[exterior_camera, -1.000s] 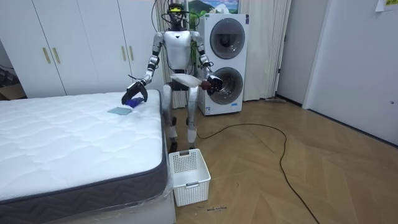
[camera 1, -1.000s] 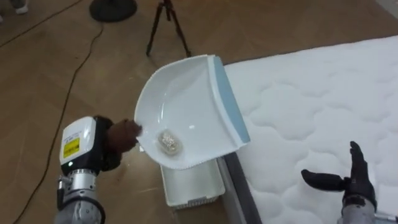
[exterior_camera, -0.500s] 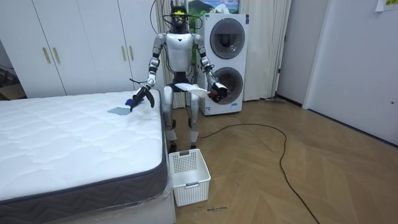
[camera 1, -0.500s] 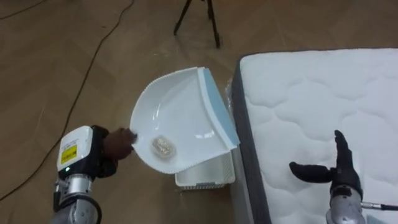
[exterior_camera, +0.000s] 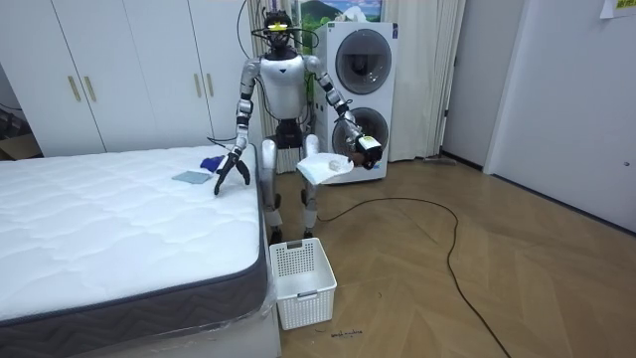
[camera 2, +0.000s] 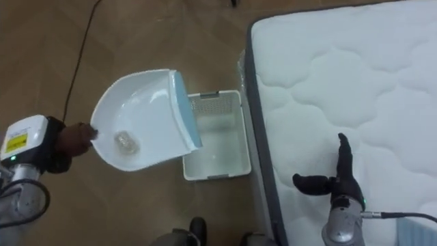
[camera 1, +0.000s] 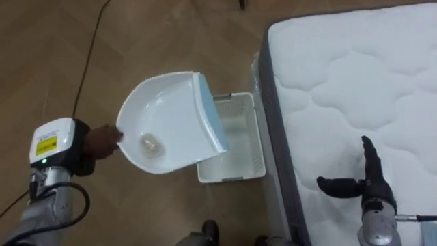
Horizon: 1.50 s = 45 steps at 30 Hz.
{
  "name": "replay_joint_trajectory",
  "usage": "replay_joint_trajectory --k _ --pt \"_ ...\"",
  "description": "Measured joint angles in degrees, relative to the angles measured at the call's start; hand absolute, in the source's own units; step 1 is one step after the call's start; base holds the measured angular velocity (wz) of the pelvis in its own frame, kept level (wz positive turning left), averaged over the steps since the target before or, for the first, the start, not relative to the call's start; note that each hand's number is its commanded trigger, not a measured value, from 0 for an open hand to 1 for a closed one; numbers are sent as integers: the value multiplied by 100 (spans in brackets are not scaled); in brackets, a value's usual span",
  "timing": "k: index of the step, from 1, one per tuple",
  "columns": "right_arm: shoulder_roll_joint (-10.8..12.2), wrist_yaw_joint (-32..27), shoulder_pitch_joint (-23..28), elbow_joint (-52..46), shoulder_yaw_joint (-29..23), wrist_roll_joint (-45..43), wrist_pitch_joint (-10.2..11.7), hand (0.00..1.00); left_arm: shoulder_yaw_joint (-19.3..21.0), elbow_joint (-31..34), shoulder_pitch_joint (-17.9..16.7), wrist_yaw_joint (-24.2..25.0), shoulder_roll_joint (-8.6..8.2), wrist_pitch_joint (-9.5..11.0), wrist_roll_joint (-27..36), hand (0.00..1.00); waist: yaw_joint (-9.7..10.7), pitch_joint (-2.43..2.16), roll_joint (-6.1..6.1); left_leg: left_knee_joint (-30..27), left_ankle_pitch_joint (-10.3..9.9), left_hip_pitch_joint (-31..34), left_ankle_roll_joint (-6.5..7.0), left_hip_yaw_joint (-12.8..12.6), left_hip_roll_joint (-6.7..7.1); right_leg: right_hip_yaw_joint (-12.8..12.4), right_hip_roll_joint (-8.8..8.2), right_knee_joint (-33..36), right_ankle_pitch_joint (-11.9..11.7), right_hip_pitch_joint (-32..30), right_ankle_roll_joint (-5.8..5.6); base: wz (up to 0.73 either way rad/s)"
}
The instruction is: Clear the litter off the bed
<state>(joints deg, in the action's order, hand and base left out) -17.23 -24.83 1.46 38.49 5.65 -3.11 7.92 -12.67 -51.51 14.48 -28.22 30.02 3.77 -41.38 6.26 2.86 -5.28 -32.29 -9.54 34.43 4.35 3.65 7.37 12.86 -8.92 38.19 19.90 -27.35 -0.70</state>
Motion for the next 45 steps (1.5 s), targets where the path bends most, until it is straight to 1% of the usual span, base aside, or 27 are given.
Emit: replay_joint_trajectory --k 1,2,3,4,5,6,8,9,10,14,16,17,19,20,22,24,25,26,27,28,30,32,35,37,40,43,45 --pt "-35 0 12 -5 0 -38 0 0 -46 -11 14 7 37 -35 -29 100 17 -1 -36 4 2 0 14 -30 18 -10 -35 61 22 -29 -12 14" --pt "-102 0 13 -54 0 -212 0 0 -120 -14 43 40 124 -95 -166 100 61 -6 -112 -12 -3 24 52 -128 37 -31 -108 187 91 -90 -33 12" --pt "-137 -1 -16 -73 -9 -352 -1 0 -185 -15 67 94 234 -138 -357 100 153 -12 -199 -36 -8 51 80 -223 45 -55 -151 274 138 -129 -59 8" --pt "-147 0 -13 -91 -7 -433 -3 0 -329 -13 114 157 392 -172 -499 100 191 -13 -232 -44 -11 65 96 -324 51 -135 -177 369 185 -196 -73 0" --pt "-150 2 -15 -110 -6 -475 -3 0 -371 -12 126 186 454 -192 -580 100 209 -14 -246 -47 -12 73 101 -335 57 -181 -181 404 204 -238 -86 -6" --pt "-180 4 -37 -127 -3 -550 6 0 -461 -11 147 240 515 -291 -690 100 294 -11 -336 -60 -8 93 110 -340 82 -204 -199 457 220 -273 -98 0" --pt "-291 5 -22 -153 70 -646 6 0 -663 -13 182 304 520 -404 -703 100 376 -25 -465 -51 0 79 124 -354 125 -310 -204 471 253 -291 -120 3" --pt "-341 5 -23 -238 98 -690 -9 0 -743 -19 186 358 522 -409 -704 100 451 -30 -548 -42 9 75 138 -376 143 -368 -199 490 272 -295 -131 -6" --pt "-356 12 -18 -326 99 -750 -40 0 -783 -19 193 417 536 -410 -704 100 458 -28 -574 -33 9 70 139 -460 138 -442 -197 529 277 -337 -130 -10" --pt "-373 62 -27 -429 129 -920 -34 0 -788 -107 231 549 583 -439 -705 100 545 -25 -622 -42 7 85 139 -541 148 -574 -204 665 336 -445 -122 -7" --pt "-409 62 -3 -616 148 -912 -50 0 -788 -143 244 695 601 -527 -701 100 596 -22 -718 -33 7 109 136 -596 144 -633 -204 703 350 -514 -118 -9" --pt "-414 62 -4 -655 148 -902 -49 0 -789 -141 245 733 621 -544 -699 100 596 -26 -738 -31 6 121 136 -620 144 -666 -204 723 356 -546 -120 -12" --pt "-479 62 -1 -865 157 -895 -41 0 -793 -146 292 890 763 -549 -701 100 637 -16 -859 -31 7 210 138 -665 148 -750 -208 791 370 -691 -123 -11" --pt "-494 63 3 -882 160 -905 -28 0 -794 -153 315 920 804 -549 -708 100 641 -15 -874 -26 7 213 138 -679 149 -771 -210 809 374 -709 -125 -6" --pt "-522 81 38 -955 171 -921 -3 0 -833 -154 371 1004 967 -562 -710 100 698 -16 -904 -2 8 198 136 -687 169 -807 -218 841 401 -719 -121 2" --pt "-608 175 101 -1055 174 -1024 40 0 -861 -146 378 1106 1141 -621 -730 100 793 -10 -1024 51 13 189 132 -685 172 -813 -215 808 402 -718 -118 0" --pt "-645 185 129 -1094 174 -1068 55 0 -892 -151 382 1137 1165 -640 -732 100 809 -16 -1058 75 15 181 131 -685 177 -820 -216 794 403 -719 -119 -4" --pt "-700 185 177 -1172 204 -1085 80 0 -1015 -147 384 1170 1272 -646 -688 100 825 -15 -1089 118 17 145 132 -711 194 -877 -220 811 416 -727 -129 -4" --pt "-733 187 206 -1242 220 -1086 83 0 -1103 -141 384 1226 1377 -646 -673 100 875 -15 -1085 165 23 109 133 -741 230 -955 -238 854 458 -741 -138 0" --pt "-738 185 207 -1247 220 -1090 94 0 -1134 -141 396 1257 1412 -650 -672 100 910 -15 -1098 171 23 102 134 -748 239 -955 -250 863 472 -739 -140 0" --pt "-740 187 241 -1308 234 -1088 127 0 -1338 -156 557 1358 1577 -681 -671 100 959 -14 -1112 193 21 99 131 -803 232 -960 -247 865 492 -743 -122 5" --pt "-746 183 291 -1407 233 -1074 123 0 -1477 -170 767 1393 1642 -712 -663 100 968 -7 -1126 184 19 117 129 -826 218 -974 -231 867 500 -751 -118 7" --pt "-749 182 292 -1452 230 -1067 122 0 -1570 -206 1052 1421 1688 -727 -658 100 963 7 -1154 194 19 141 130 -839 216 -1116 -171 882 504 -805 -125 -3" --pt "-770 188 293 -1487 225 -1085 136 0 -1576 -252 1249 1536 1711 -727 -659 100 972 32 -1211 197 18 144 129 -866 214 -1136 -168 891 504 -819 -125 -5" --pt "-771 225 317 -1655 214 -1082 134 0 -1575 -394 1420 1621 1848 -731 -662 100 898 28 -1221 171 11 191 121 -983 177 -1256 -135 975 504 -937 -117 -16" --pt "-771 278 321 -1729 214 -1076 125 0 -1572 -533 1508 1682 1880 -870 -661 100 895 24 -1270 142 -4 205 98 -1015 133 -1282 -93 999 498 -966 -87 -9" --pt "-772 297 321 -1746 209 -1065 123 0 -1570 -543 1525 1767 1885 -884 -655 100 891 26 -1284 123 -6 200 92 -1068 120 -1301 -94 1051 513 -981 -67 0"
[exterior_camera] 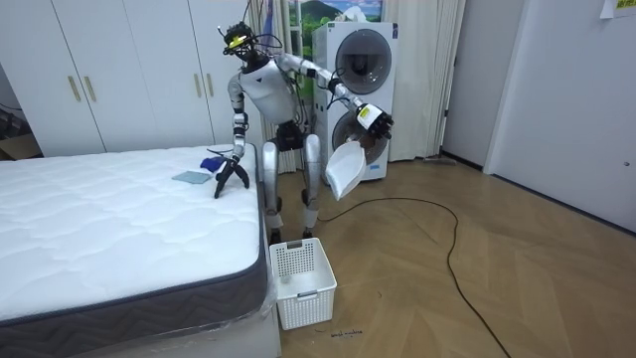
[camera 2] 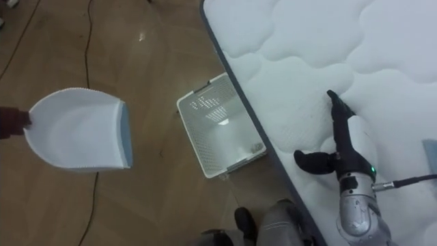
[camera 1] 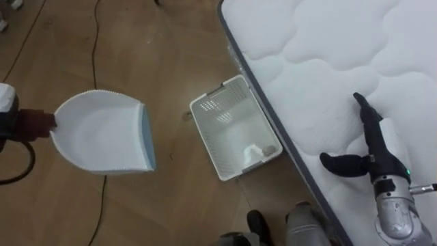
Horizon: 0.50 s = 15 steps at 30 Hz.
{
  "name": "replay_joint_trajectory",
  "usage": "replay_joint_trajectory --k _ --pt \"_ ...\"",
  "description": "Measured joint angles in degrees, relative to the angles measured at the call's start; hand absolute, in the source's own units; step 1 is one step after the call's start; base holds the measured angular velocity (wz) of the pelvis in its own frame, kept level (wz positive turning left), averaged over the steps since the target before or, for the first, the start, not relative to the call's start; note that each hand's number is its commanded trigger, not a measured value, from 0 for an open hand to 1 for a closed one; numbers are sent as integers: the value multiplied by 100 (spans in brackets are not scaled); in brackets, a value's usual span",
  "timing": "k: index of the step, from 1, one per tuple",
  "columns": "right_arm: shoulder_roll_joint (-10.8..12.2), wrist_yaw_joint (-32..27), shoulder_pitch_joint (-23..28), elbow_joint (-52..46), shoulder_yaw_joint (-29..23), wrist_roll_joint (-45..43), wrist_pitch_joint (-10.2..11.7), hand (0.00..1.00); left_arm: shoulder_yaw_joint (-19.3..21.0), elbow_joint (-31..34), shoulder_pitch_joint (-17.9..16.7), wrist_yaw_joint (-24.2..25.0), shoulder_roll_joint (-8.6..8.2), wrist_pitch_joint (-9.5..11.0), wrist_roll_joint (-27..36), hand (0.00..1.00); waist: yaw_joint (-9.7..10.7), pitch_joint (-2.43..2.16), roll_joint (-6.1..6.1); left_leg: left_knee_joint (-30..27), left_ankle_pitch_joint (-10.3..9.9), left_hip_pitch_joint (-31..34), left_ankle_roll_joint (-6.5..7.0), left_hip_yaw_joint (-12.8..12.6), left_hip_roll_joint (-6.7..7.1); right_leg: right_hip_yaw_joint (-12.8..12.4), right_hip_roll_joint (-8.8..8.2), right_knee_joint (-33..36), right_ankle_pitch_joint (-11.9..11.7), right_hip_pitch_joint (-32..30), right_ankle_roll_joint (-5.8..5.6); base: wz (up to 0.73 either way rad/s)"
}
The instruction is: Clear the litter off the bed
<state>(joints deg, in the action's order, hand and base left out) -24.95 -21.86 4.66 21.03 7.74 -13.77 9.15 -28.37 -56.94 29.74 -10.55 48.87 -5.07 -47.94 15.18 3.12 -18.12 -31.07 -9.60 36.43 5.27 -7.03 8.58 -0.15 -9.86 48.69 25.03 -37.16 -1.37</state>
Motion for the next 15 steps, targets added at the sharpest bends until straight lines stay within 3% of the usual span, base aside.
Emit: replay_joint_trajectory --k 3,6,11,15 --pt "1 50 -2 -14 -2 23 2 0 0 -83 90 109 0 0 28 100 -11 -2 -15 -42 -7 0 7 -185 -109 -10 42 24 19 -2 22 0" --pt "-23 124 -3 -32 -7 22 2 0 1 -166 149 119 0 -4 130 100 -52 -2 -35 -66 -14 -5 -11 -217 -178 -63 138 -6 0 6 51 -9" --pt "-12 133 0 -44 5 41 27 0 1 -156 157 116 0 -1 360 100 -7 1 -37 -78 -8 -24 -24 -253 -202 -54 148 5 -7 21 69 2" --pt "-15 124 -14 80 4 300 214 0 2 17 172 -43 0 41 358 100 16 59 43 -150 -15 -31 -14 -226 -200 -25 104 10 2 50 85 3"
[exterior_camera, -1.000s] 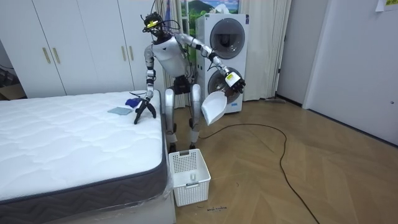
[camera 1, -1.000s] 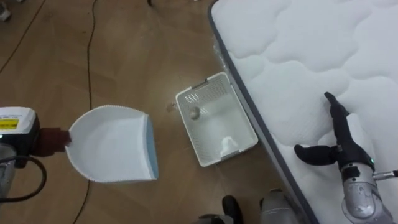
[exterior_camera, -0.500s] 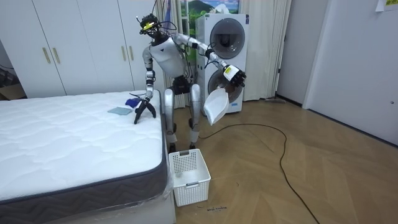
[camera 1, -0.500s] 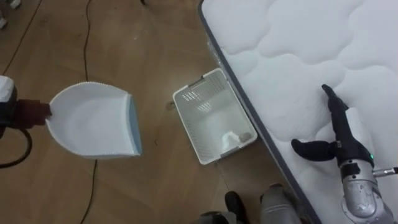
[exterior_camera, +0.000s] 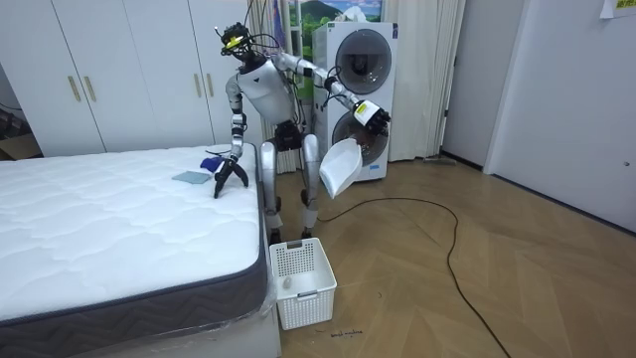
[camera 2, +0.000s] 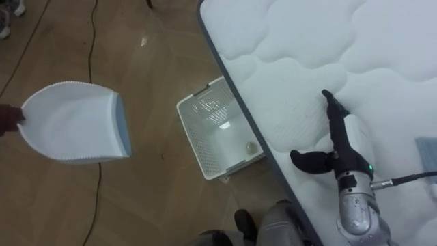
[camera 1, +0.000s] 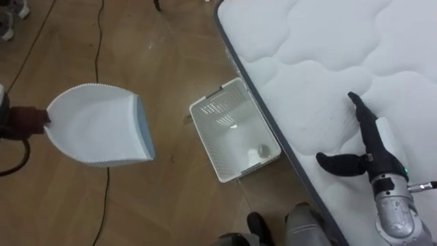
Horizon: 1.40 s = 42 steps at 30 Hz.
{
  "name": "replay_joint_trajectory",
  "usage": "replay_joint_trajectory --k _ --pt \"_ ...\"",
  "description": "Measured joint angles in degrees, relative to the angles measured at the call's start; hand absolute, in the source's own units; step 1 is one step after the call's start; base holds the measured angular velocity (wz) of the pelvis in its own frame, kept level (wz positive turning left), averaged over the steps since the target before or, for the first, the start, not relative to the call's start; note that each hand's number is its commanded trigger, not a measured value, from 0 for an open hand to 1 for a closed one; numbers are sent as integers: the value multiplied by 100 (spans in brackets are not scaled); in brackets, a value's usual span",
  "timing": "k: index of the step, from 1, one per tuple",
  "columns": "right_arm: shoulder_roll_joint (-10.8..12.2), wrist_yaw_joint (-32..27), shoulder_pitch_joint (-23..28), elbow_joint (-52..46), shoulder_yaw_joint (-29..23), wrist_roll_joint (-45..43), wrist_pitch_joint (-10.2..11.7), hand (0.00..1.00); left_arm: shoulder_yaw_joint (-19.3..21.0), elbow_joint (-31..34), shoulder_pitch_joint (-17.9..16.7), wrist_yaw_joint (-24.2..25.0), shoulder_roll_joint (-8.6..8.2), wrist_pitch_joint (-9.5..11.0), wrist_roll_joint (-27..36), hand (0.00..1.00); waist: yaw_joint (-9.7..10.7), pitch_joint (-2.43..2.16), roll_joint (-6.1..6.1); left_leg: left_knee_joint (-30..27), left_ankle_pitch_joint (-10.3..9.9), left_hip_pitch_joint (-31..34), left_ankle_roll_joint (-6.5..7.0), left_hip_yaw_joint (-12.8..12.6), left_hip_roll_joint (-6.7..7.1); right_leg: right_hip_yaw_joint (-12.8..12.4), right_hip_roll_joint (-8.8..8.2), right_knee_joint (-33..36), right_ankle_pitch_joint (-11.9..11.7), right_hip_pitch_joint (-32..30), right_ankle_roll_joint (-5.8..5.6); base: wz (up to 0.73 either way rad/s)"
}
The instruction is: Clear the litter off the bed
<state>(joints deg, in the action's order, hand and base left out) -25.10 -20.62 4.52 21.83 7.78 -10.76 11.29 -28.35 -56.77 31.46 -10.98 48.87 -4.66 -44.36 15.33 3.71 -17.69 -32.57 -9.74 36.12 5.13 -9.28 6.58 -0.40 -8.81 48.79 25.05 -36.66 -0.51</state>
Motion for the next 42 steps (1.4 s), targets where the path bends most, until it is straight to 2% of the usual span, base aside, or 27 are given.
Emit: replay_joint_trajectory --k 2,3,5,6,9,17,19,20,22,23,25,26,27,28,29,31,32,33,34,35,36,37,38,39,40,41,42 --pt "-1 6 0 2 3 171 42 0 0 81 -14 -167 -2 24 3 100 -42 57 77 3 -26 -53 5 -32 -20 -87 46 -17 -8 29 -16 -16" --pt "-2 15 1 56 10 180 60 0 3 158 -86 -289 -8 51 0 100 -87 60 138 7 -56 -106 3 -78 -56 -143 104 -59 -18 70 -27 -34" --pt "-2 23 -5 184 55 189 89 0 4 292 -244 -522 -11 152 0 100 -166 58 237 10 -128 -248 -5 -149 -116 -243 164 -130 -43 168 -17 -35" --pt "-2 23 -40 298 129 197 98 0 28 398 -369 -649 -12 219 -3 100 -183 39 284 5 -171 -317 -6 -187 -155 -284 221 -185 -45 243 -19 -31" --pt "22 13 -80 530 226 223 121 0 231 734 -669 -893 -13 406 -19 100 -272 21 316 1 -255 -481 -11 -248 -286 -292 327 -428 -134 509 -9 -25" --pt "69 -6 171 873 130 386 50 0 878 2220 -1467 -1528 -148 638 -19 100 -388 -102 478 250 -263 -1288 -1 -304 -349 -393 396 -1154 -295 1457 -69 -14" --pt "167 -5 309 956 -47 505 -34 0 1094 2717 -1716 -1675 -287 720 -27 100 -471 -201 603 515 -263 -1656 -1 -327 -356 -425 394 -1418 -383 1773 -68 -32" --pt "213 -5 366 965 -89 567 -72 0 1188 2873 -1808 -1704 -344 733 -26 100 -480 -226 642 563 -265 -1723 -4 -334 -368 -440 409 -1480 -414 1826 -68 -37" --pt "431 4 561 977 -307 640 -201 0 1488 3392 -2160 -1737 -560 776 -87 100 -590 -303 828 734 -311 -2036 -41 -547 -472 -524 517 -1639 -525 1997 -62 -59" --pt "453 7 588 977 -318 677 -232 0 1547 3499 -2259 -1740 -612 775 -115 100 -660 -304 873 761 -351 -2131 -55 -645 -523 -531 550 -1661 -563 2028 -57 -111" --pt "465 39 635 976 -319 808 -294 0 1759 3792 -2583 -1744 -827 782 -165 100 -928 -304 943 789 -541 -2394 -112 -1000 -737 -296 604 -1748 -732 2060 -10 -138" --pt "473 77 670 974 -332 821 -355 0 1909 3891 -2751 -1750 -1056 799 -241 100 -1066 -308 967 806 -602 -2541 -139 -1196 -844 90 559 -1828 -878 2080 47 -155" --pt "496 83 703 947 -328 842 -382 0 1996 3952 -2863 -1764 -1247 837 -240 100 -1153 -303 1017 863 -631 -2677 -153 -1402 -919 561 421 -1877 -986 2092 110 -160" --pt "530 83 729 910 -327 907 -382 0 2024 3977 -2892 -1765 -1355 897 -229 100 -1157 -305 1059 929 -631 -2740 -153 -1507 -955 974 319 -1935 -1100 2091 164 -116" --pt "544 89 731 898 -326 932 -383 0 2031 3998 -2892 -1769 -1382 928 -215 100 -1156 -296 1085 948 -632 -2761 -152 -1604 -990 1082 304 -1983 -1161 2086 185 -95" --pt "610 86 713 872 -332 1105 -390 0 2034 4048 -2938 -1844 -1602 1013 24 100 -1213 -320 1127 1233 -563 -2891 -156 -2152 -1154 1252 423 -2477 -1597 2120 225 -118" --pt "656 83 700 871 -331 1156 -391 0 2037 4094 -2959 -1846 -1646 1006 131 100 -1252 -327 1156 1301 -538 -2913 -146 -2373 -1215 1343 440 -2521 -1691 2136 249 -139" --pt "741 88 688 866 -320 1277 -395 0 2057 4172 -3057 -1846 -1770 1004 362 100 -1319 -322 1239 1431 -508 -3043 -170 -2795 -1281 1693 297 -2176 -1600 2143 238 -151" --pt "764 78 690 849 -279 1294 -397 0 2151 4311 -3314 -1846 -2006 998 559 100 -1395 -349 1301 1607 -478 -3268 -220 -3185 -1285 1970 88 -1770 -1390 2287 161 -154" --pt "768 73 685 828 -268 1298 -394 0 2183 4381 -3437 -1846 -2141 987 657 100 -1421 -352 1332 1666 -472 -3367 -236 -3365 -1284 2089 -35 -1643 -1301 2414 119 -147" --pt "800 57 639 822 -222 1346 -375 0 2188 4435 -3566 -1831 -2384 985 834 100 -1428 -343 1418 1715 -481 -3482 -263 -3622 -1274 2275 -274 -1496 -1169 2658 -32 -97" --pt "839 59 609 823 -200 1405 -372 0 2186 4439 -3591 -1811 -2473 990 905 100 -1425 -338 1482 1706 -486 -3509 -280 -3693 -1273 2361 -357 -1508 -1124 2738 -93 -105" --pt "922 54 534 825 -105 1478 -367 0 2182 4459 -3605 -1753 -2591 990 999 100 -1424 -301 1656 1582 -488 -3534 -299 -3810 -1292 2407 -348 -1799 -1074 2749 -160 -103" --pt "928 67 487 824 53 1479 -330 0 2169 4458 -3622 -1686 -2692 991 1016 100 -1457 -300 1742 1476 -489 -3448 -302 -3611 -1353 2420 -230 -2124 -1089 2762 -121 -114" --pt "929 70 460 824 111 1474 -307 0 2166 4459 -3646 -1667 -2746 993 1018 100 -1509 -311 1762 1453 -496 -3377 -319 -3382 -1365 2403 -152 -2298 -1119 2771 -79 -128" --pt "940 69 390 834 205 1478 -251 0 2139 4448 -3669 -1621 -2835 994 1095 100 -1554 -314 1766 1393 -505 -3265 -392 -2881 -1383 2397 -4 -2629 -1184 2863 22 -110" --pt "956 66 317 903 304 1473 -246 0 2096 4425 -3670 -1533 -2936 994 1192 100 -1501 -302 1716 1301 -497 -3182 -425 -2588 -1448 2404 103 -2814 -1348 2911 58 -86"
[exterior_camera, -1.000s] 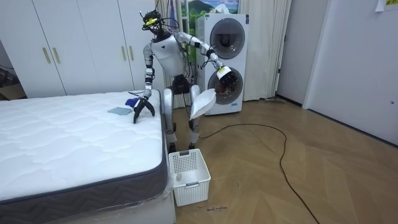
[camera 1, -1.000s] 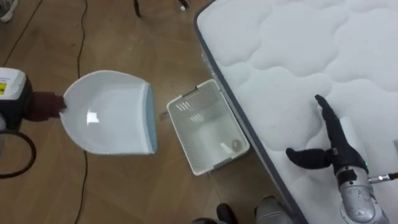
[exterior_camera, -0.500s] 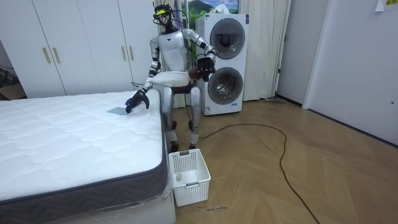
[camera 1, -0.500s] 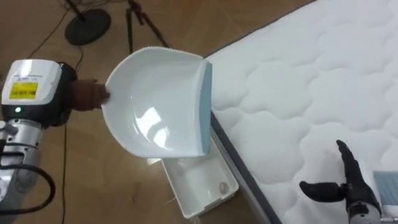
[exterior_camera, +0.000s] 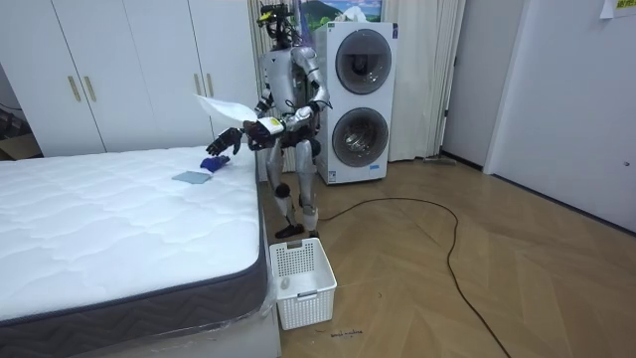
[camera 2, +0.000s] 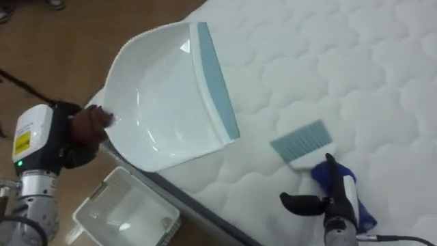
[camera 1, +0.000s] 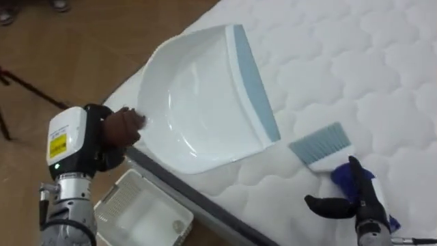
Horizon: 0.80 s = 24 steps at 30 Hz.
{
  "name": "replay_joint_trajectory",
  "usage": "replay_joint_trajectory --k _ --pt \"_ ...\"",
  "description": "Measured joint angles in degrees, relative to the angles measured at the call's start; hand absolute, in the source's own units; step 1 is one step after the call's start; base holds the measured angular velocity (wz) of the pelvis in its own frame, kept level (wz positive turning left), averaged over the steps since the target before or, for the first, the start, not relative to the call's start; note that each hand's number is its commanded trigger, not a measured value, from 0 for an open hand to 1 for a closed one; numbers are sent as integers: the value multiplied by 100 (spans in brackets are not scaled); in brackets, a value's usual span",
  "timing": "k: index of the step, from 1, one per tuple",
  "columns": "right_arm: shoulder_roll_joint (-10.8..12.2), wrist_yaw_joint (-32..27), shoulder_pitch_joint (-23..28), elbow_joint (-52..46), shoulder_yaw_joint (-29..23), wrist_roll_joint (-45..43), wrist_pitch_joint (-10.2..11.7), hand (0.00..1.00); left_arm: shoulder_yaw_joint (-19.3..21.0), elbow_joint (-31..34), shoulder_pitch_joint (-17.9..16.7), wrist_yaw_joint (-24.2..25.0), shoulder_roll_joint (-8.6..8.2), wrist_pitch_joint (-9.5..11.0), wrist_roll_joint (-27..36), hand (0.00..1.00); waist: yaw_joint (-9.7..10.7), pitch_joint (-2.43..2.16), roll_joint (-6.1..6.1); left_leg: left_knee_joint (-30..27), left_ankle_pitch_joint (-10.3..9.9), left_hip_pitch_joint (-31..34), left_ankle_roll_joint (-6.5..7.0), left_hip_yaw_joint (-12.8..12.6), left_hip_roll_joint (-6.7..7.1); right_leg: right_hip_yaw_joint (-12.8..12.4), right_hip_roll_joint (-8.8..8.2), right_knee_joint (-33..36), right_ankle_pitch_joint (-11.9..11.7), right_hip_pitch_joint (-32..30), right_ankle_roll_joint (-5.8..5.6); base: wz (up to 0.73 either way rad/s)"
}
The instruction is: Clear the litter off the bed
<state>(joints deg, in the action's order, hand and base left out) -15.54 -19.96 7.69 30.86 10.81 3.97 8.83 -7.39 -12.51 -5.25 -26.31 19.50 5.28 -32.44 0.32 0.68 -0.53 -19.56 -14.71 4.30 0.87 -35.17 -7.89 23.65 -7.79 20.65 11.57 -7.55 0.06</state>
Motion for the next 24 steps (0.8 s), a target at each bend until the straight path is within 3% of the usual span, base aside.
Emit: replay_joint_trajectory --k 3,7,10,11,12,13,14,15,16,17,18,19,20,22,24 --pt "43 46 104 40 165 -11 0 0 -286 -5 91 117 -31 73 207 100 257 -3 6 -30 2 -48 -10 68 -41 -8 65 -108 -54 76 13 -12" --pt "51 359 240 23 137 -12 0 0 -520 -19 47 537 -122 78 379 100 386 1 -5 -12 14 -114 -41 75 -51 -120 88 -38 -53 19 53 -14" --pt "46 475 254 -20 115 -22 0 0 -568 -22 44 755 -127 61 377 100 399 4 -7 -7 -3 -178 -68 14 -63 -279 129 28 -35 -85 91 -31" --pt "46 538 246 -32 114 -22 0 0 -573 -23 26 803 -134 50 377 100 354 8 -17 7 -15 -291 -96 -120 -88 -435 195 21 -57 -82 125 -79" --pt "50 627 240 -33 93 -121 0 0 -566 -18 -17 825 -140 50 361 100 253 12 -32 8 -38 -386 -141 49 -63 -687 284 26 -77 -91 157 -98" --pt "49 669 238 -34 86 -241 0 0 -550 -1 -66 832 -150 50 361 84 193 6 -50 9 -56 -398 -171 432 -2 -881 355 31 -81 -111 169 -142" --pt "53 771 209 -49 85 -437 2 0 -453 78 -254 846 -183 57 357 45 29 -2 -84 32 -74 -423 -198 1609 181 -1348 543 53 -95 -177 195 -179" --pt "52 889 160 -50 91 -603 5 0 -340 81 -454 868 -234 60 359 0 -43 -6 -112 11 -73 -475 -197 2617 325 -1852 735 55 -95 -183 214 -212" --pt "29 916 167 -51 103 -692 1 0 -295 -15 -564 953 -299 60 366 0 -72 -8 -124 -41 -73 -533 -195 3188 442 -2199 851 102 -121 -182 222 -161" --pt "20 929 186 -51 105 -700 -12 0 -295 -93 -600 982 -328 62 365 0 -67 -13 -131 -68 -74 -562 -194 3344 480 -2371 901 119 -124 -169 219 -121" --pt "15 966 249 -50 87 -708 -20 0 -295 -239 -650 1059 -393 65 364 0 -26 -16 -99 -112 -73 -609 -191 3490 554 -2769 1036 156 -142 -171 210 -77" --pt "11 999 274 -41 71 -719 -22 0 -295 -286 -665 1082 -425 65 362 0 2 -17 -85 -106 -79 -628 -183 3518 581 -2971 1109 181 -162 -183 192 -88" --pt "2 1077 281 -11 58 -753 -31 0 -295 -313 -673 1109 -454 66 364 0 25 -46 -120 -26 -83 -690 -176 3517 607 -3191 1222 241 -183 -249 186 -79" --pt "-4 1152 281 6 60 -716 -32 0 -297 -311 -684 1110 -457 75 417 0 76 -52 -94 160 -83 -779 -176 3499 622 -3350 1300 266 -276 -372 228 -64" --pt "-4 1139 350 141 58 -675 -34 0 -313 -334 -716 1156 -459 72 488 0 115 -58 -46 366 -86 -909 -182 3320 621 -3396 1317 309 -315 -463 215 -40"
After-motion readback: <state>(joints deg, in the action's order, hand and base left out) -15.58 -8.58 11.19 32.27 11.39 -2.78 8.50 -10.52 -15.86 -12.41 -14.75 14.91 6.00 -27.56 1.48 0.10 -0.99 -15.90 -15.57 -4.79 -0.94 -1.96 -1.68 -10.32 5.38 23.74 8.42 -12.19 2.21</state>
